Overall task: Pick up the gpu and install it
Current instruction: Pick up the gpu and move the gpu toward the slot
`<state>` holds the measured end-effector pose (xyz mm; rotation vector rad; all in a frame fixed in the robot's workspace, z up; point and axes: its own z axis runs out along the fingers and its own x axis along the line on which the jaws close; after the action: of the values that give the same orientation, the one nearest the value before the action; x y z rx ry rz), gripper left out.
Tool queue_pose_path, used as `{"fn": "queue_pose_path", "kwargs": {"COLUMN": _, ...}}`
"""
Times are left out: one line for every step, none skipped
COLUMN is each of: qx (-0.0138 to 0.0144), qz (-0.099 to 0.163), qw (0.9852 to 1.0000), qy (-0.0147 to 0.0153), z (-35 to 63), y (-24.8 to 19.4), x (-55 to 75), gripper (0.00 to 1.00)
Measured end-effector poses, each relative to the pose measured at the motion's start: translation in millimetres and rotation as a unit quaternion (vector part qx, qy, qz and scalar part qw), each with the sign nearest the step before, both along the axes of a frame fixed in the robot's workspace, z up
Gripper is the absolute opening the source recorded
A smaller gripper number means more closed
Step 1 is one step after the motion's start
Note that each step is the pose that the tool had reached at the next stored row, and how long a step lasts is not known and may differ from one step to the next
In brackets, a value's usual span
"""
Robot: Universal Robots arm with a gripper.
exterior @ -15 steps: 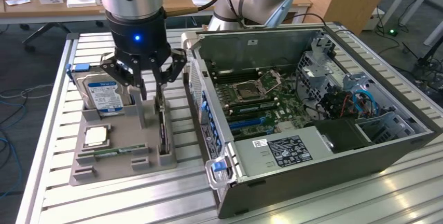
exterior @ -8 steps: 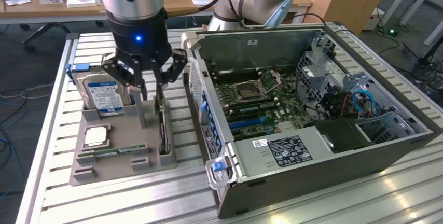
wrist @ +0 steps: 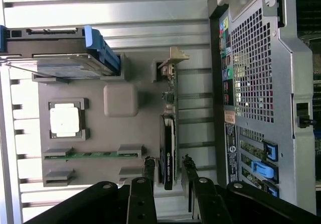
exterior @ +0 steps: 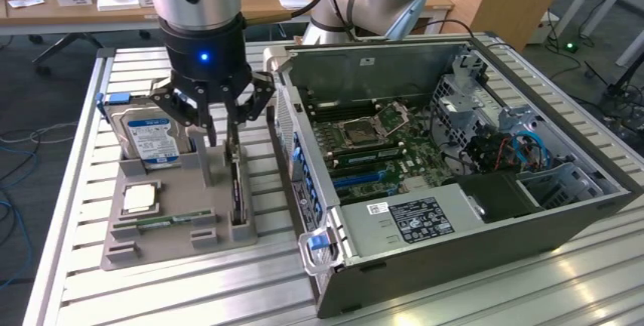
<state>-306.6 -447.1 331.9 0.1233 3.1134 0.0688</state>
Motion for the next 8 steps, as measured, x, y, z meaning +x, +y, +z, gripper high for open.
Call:
{"fn": "queue_pose_path", "kwargs": {"qx": 0.0, "qz": 0.0, "qw": 1.0, "qy": 0.0, "z": 0.0, "y": 0.0, "x": 0.0, "gripper": 0.36}}
{"fn": "queue_pose_path", "kwargs": {"qx": 0.0, "qz": 0.0, "qw": 1.0, "qy": 0.0, "z": 0.0, "y": 0.0, "x": 0.0, "gripper": 0.36}}
{"fn": "queue_pose_path", "kwargs": {"qx": 0.0, "qz": 0.0, "qw": 1.0, "qy": 0.0, "z": 0.0, "y": 0.0, "x": 0.0, "gripper": 0.36}}
{"fn": "queue_pose_path", "kwargs": {"qx": 0.0, "qz": 0.0, "qw": 1.0, "qy": 0.0, "z": 0.0, "y": 0.0, "x": 0.0, "gripper": 0.36}}
{"fn": "queue_pose_path", "kwargs": {"qx": 0.0, "qz": 0.0, "qw": 1.0, "qy": 0.0, "z": -0.1, "y": 0.0, "x": 0.0, "gripper": 0.36}}
{"fn": "queue_pose_path", "kwargs": {"qx": 0.0, "qz": 0.0, "qw": 1.0, "qy": 0.0, "z": -0.4, "y": 0.0, "x": 0.1, "gripper": 0.36}}
{"fn": "queue_pose_path", "kwargs": {"qx": 0.0, "qz": 0.0, "qw": 1.0, "qy": -0.0001, "z": -1.2, "y": 0.0, "x": 0.1, "gripper": 0.36}}
{"fn": "queue_pose_path", "kwargs": {"qx": 0.0, "qz": 0.0, "qw": 1.0, "qy": 0.0, "z": -2.2, "y": 0.0, "x": 0.1, "gripper": 0.36}}
